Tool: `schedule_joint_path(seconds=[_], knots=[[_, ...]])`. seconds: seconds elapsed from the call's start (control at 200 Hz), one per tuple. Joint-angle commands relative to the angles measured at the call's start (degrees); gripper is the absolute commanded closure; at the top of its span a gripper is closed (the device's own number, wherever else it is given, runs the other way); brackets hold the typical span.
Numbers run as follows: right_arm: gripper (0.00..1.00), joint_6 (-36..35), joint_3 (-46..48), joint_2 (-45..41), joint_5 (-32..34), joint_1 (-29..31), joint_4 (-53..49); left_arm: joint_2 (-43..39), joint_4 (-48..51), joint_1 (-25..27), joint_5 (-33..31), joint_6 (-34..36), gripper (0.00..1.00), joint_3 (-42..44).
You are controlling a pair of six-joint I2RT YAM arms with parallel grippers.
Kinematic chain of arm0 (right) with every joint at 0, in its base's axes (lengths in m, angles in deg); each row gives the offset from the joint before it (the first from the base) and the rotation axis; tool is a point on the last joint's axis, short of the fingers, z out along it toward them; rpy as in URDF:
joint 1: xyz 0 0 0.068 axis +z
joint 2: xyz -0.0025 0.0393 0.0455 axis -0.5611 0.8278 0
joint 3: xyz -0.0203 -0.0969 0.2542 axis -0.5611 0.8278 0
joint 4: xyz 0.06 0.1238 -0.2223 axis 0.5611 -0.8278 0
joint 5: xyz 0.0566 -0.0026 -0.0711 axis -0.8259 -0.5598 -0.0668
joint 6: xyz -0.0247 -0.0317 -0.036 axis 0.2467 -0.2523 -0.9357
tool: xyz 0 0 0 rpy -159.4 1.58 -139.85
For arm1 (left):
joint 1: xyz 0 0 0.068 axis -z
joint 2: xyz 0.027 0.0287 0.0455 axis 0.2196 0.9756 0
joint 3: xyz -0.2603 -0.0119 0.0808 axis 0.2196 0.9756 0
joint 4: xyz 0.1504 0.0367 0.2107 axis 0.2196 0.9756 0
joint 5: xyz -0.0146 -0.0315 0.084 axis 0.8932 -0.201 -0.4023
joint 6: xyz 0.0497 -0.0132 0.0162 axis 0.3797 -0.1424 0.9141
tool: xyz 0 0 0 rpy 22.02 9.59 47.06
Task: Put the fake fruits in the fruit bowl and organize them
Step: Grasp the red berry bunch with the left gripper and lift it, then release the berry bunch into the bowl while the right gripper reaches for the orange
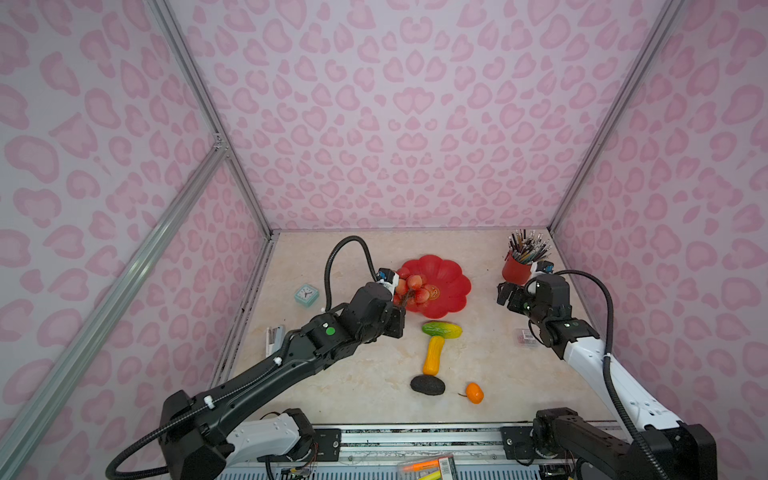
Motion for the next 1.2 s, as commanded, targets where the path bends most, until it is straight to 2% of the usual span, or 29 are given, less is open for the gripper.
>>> schedule_joint_path(seconds=[0.0,0.25,0.41,0.56,0.74,0.8,0.895,0.925,0.985,1.105,1.195], knots=[[0.00,-0.7,-0.1,-1.3,0.1,0.1,-2.1,7.3,-5.4,-1.9,5.1,5.9,0.96,-5.1],[0.00,0.2,2.5,-5.5,-1.3,0.1,-3.5,24.5,-8.5,-5.8,9.4,7.8,0.97,-14.9],[0.00,-0.9,3.7,-6.5,-1.2,0.0,-4.0,33.7,-9.5,-6.6,9.7,7.4,0.95,-18.9],[0.00,-1.6,3.4,-6.5,-2.1,0.0,-5.3,40.2,-8.3,-6.9,9.5,6.4,0.90,-21.5],[0.01,-2.3,4.4,-6.5,-2.0,0.2,-7.3,43.7,-8.6,-7.0,10.0,5.6,0.86,-22.1],[0.01,-2.9,4.3,-6.3,-2.1,0.2,-8.9,44.2,-8.7,-7.1,10.3,5.4,0.81,-22.3],[0.02,-3.1,4.7,-6.9,-2.6,0.6,-10.3,44.0,-8.6,-7.1,10.9,5.4,0.67,-22.7],[0.02,-3.2,4.9,-7.4,-2.8,0.9,-10.6,43.8,-8.5,-7.2,11.1,5.4,0.65,-22.7],[0.03,-3.2,5.3,-8.1,-3.2,1.8,-11.5,42.7,-8.6,-7.1,11.2,5.4,0.51,-22.5],[0.04,-3.0,5.4,-8.7,-2.3,6.1,-15.2,38.9,-9.1,-7.1,10.5,5.6,0.29,-22.1],[0.06,-1.0,6.5,-8.9,-2.9,10.7,-17.9,34.6,-9.7,-7.1,9.4,6.2,0.22,-21.7]])
